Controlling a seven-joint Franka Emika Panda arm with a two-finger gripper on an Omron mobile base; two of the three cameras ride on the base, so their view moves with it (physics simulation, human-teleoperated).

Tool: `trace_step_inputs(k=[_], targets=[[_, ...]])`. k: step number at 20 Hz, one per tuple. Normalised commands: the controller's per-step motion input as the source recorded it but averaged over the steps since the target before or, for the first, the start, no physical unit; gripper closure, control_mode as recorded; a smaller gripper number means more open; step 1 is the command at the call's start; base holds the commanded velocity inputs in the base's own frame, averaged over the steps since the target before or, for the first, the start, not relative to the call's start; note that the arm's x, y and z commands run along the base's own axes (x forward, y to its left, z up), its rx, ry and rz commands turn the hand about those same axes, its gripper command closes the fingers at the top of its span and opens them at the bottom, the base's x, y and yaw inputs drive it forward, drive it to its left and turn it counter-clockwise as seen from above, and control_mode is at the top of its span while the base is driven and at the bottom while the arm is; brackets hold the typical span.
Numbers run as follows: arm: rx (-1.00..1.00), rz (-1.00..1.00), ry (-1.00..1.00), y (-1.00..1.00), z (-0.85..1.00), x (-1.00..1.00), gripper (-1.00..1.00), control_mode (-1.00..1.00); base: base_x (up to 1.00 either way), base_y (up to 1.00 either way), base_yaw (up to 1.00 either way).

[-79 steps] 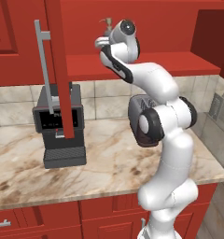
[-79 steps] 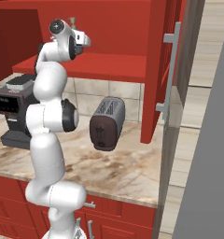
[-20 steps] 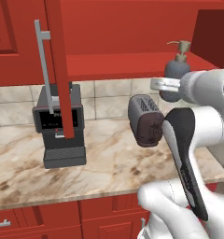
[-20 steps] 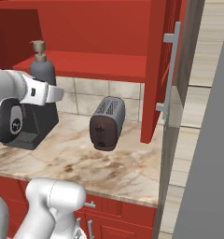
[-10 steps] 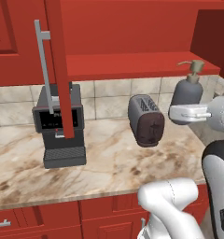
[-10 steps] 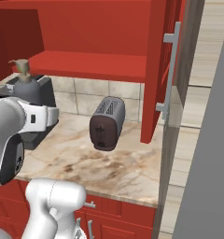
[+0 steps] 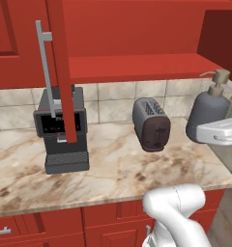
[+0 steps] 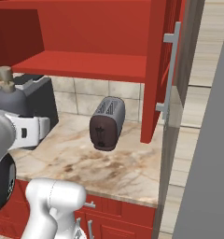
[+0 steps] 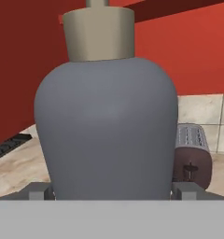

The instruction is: Locate and retrieve the soap dispenser and soap dispenser from the cabinet. Place them next to the sink.

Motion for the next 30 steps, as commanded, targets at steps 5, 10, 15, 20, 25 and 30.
trace_step_inputs(k=[5, 10, 15, 20, 25, 30], targets=[[0.0, 0.06, 0.0, 0.02, -0.04, -0.48, 1.0, -1.0, 0.0, 0.0, 0.0], [0.0, 0.05, 0.01, 0.01, -0.03, -0.18, 1.0, -1.0, 0.0, 0.0, 0.0], [0.0, 0.0, 0.0, 0.0, 0.0, 0.0, 1.0, -1.0, 0.0, 0.0, 0.0], [0.0, 0.0, 0.0, 0.0, 0.0, -0.03, 1.0, -1.0, 0.0, 0.0, 0.0], [0.0, 0.0, 0.0, 0.0, 0.0, -0.04, 1.0, 1.0, -0.28, 0.0, 0.0], [0.0, 0.0, 0.0, 0.0, 0.0, 0.0, 1.0, 1.0, -0.59, 0.0, -0.01]])
